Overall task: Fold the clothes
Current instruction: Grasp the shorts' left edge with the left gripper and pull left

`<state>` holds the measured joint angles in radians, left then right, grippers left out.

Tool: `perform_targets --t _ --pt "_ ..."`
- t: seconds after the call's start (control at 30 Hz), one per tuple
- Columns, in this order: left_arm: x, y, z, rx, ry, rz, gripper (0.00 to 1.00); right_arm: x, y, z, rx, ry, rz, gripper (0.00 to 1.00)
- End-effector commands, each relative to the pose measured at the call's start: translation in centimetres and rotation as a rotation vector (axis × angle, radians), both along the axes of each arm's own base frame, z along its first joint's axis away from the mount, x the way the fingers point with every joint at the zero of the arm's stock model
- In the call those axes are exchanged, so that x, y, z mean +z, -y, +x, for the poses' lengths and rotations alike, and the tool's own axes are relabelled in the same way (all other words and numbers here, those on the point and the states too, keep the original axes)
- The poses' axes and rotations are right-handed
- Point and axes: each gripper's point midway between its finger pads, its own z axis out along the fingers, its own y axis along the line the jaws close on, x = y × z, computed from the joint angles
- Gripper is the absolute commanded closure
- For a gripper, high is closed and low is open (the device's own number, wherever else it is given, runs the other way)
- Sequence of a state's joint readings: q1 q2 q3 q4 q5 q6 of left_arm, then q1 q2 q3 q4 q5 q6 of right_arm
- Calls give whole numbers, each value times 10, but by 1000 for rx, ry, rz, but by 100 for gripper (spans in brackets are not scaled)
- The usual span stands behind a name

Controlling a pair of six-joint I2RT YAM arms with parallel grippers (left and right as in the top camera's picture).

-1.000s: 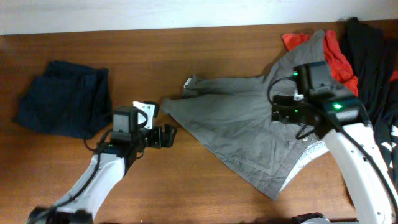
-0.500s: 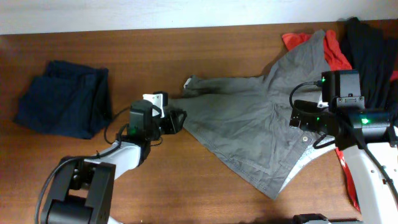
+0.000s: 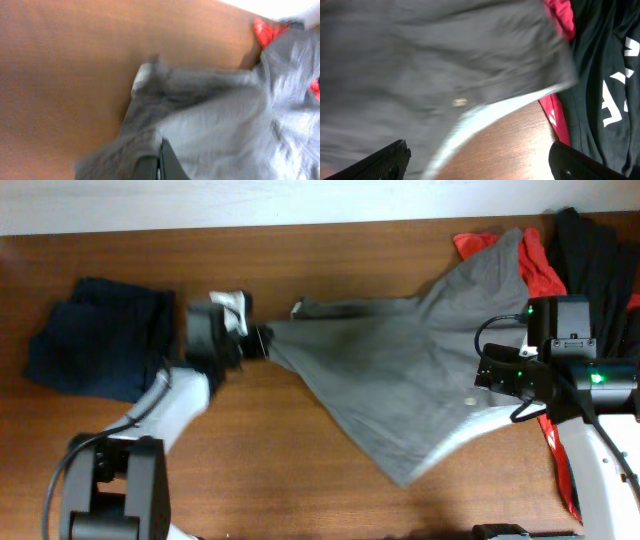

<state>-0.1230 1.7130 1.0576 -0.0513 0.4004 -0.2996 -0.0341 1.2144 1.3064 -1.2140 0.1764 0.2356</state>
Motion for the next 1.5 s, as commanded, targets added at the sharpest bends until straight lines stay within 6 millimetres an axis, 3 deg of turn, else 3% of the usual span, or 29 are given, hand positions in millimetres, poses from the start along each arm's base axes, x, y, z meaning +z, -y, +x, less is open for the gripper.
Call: perform_targets --t 0.0,0.07,0.1,0.13,0.27,0.4,0.53,0.63,0.73,0.8,1.03,1.4,1.47 --pt "104 -46 52 59 282 174 100 9 5 -2 -22 30 -15 7" --pt "130 -63 64 98 318 178 94 9 5 -2 -22 30 -15 7" --pt "140 -74 68 120 321 181 18 9 5 -2 -21 30 -16 7" --pt "138 -78 66 125 302 183 1 9 5 -2 -21 30 -16 7" --pt "93 -78 38 103 84 189 1 9 5 -2 -21 30 -16 6" --pt "41 -76 -9 73 -207 209 1 9 5 -2 -21 30 -16 5" --pt "3 -75 -54 46 -448 217 1 9 5 -2 -21 30 -16 3" --pt "-21 -73 -75 32 -538 220 1 9 5 -1 -22 31 -16 2" --pt "-51 -65 -98 13 -608 208 19 9 5 -2 -22 30 -16 3" --pt "-67 -45 -113 -42 -636 163 20 9 5 -2 -21 30 -16 2" --pt "-104 -13 -146 -110 -678 158 20 9 5 -2 -21 29 -15 2" --pt "-115 -18 -154 -68 -699 213 24 9 5 -3 -22 23 -16 3" --pt "-113 -19 -153 -62 -705 213 21 8 5 -3 -22 22 -16 2"
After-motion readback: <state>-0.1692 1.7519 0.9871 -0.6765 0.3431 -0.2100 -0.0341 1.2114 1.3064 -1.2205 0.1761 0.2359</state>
